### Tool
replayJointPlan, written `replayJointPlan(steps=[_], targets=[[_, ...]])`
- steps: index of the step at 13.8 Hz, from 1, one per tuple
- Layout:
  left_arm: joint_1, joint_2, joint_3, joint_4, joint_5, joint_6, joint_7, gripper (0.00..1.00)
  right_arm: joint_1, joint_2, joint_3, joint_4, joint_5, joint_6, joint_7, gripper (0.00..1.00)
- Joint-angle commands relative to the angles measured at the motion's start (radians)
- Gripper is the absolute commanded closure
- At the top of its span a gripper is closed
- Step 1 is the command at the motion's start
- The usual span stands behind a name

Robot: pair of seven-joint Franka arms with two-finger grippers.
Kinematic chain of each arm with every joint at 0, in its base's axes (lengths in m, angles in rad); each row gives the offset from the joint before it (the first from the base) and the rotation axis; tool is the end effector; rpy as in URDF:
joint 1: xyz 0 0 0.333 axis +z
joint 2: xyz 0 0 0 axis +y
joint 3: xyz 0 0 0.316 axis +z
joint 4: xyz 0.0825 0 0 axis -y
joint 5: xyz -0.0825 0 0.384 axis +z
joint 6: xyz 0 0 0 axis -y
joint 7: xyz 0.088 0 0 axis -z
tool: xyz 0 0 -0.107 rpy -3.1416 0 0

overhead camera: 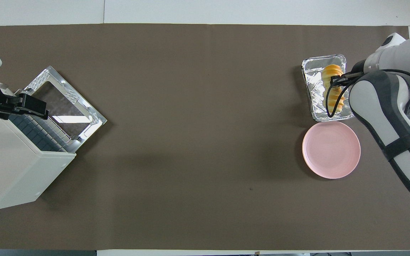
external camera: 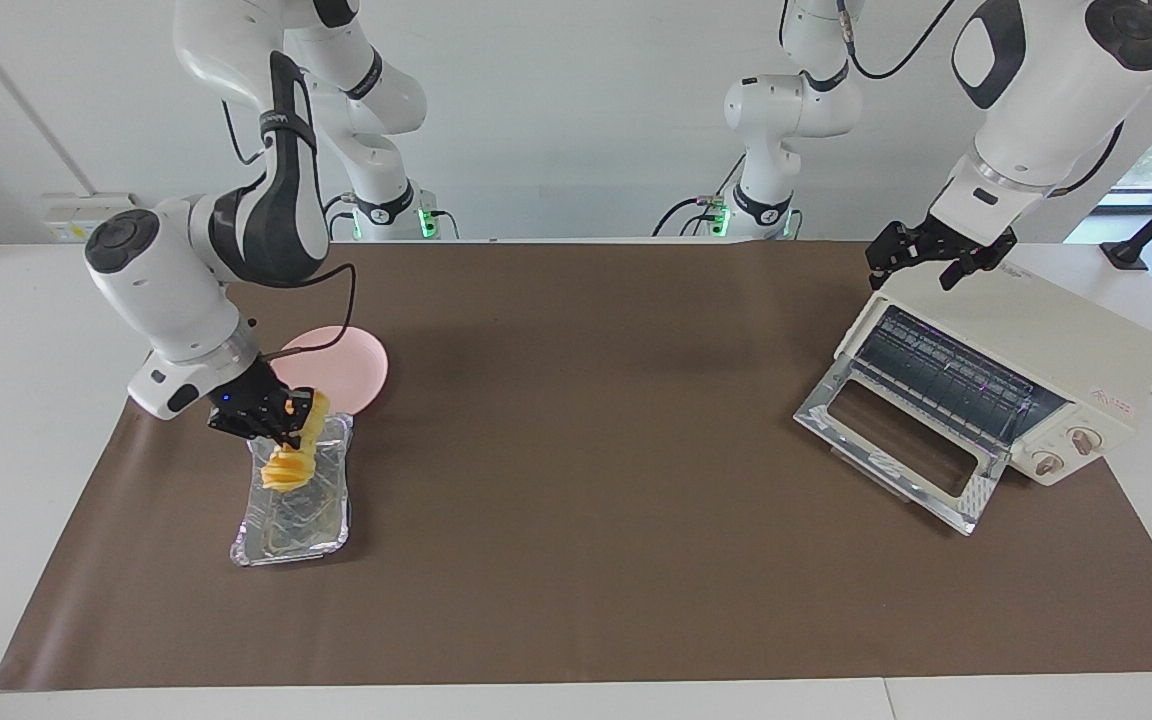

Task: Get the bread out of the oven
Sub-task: 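Move the bread onto the pink plate and open the right gripper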

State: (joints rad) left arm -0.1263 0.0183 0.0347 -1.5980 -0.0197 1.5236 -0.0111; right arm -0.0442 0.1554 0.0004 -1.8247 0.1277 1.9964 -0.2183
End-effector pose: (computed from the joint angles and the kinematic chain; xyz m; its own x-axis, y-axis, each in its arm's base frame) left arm 0.5508 -0.0530 0.5977 0.9924 -0.0809 -0.0928 -0.0796 -0.9967 0.0180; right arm 0.6052 -0.0187 0.4502 0.9920 0.1201 0.0382 0.1237 -0.9861 -0.1113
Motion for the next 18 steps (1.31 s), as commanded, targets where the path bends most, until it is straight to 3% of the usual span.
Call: replayJointPlan(steps=[1, 4, 8, 11, 18], targets=[[0.011, -0.028, -0.007, -0.034, 0.001, 0.020, 0.010, 0.00, 0.004, -0.193, 0.004, -0.242, 0.013, 0.008, 0.022, 0.97], [0.011, -0.028, -0.009, -0.034, 0.001, 0.020, 0.010, 0.00, 0.000, -0.322, 0.003, -0.416, 0.012, 0.008, 0.017, 0.97], [0.011, -0.028, -0.009, -0.034, 0.001, 0.020, 0.010, 0.00, -0.006, -0.415, 0.003, -0.649, 0.012, 0.172, 0.001, 0.93], [0.011, -0.028, -0.007, -0.034, 0.001, 0.021, 0.010, 0.00, -0.049, -0.399, 0.003, -0.676, 0.012, 0.228, -0.065, 0.93], [0.011, -0.028, -0.007, -0.034, 0.001, 0.020, 0.010, 0.00, -0.052, -0.277, 0.003, -0.670, 0.012, 0.419, -0.088, 0.93]])
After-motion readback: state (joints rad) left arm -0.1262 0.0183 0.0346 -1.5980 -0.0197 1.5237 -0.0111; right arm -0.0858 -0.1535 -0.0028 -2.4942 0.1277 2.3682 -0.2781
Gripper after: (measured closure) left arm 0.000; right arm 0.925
